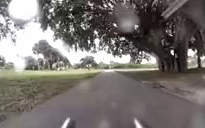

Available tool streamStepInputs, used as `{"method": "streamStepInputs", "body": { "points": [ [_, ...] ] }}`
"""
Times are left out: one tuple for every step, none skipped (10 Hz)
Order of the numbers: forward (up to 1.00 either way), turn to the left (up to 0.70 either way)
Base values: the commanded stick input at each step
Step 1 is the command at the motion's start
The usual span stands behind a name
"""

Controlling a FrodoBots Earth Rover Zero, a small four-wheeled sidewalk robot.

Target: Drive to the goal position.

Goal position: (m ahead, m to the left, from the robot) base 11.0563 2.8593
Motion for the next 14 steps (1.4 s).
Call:
{"method": "streamStepInputs", "body": {
  "points": [
    [1.0, -0.4],
    [1.0, -0.4],
    [1.0, -0.02],
    [1.0, 0.0],
    [1.0, 0.0],
    [1.0, 0.0],
    [1.0, 0.0],
    [1.0, 0.0],
    [1.0, 0.0],
    [1.0, 0.0],
    [1.0, 0.0],
    [1.0, 0.0],
    [1.0, 0.0],
    [1.0, 0.0]
  ]
}}
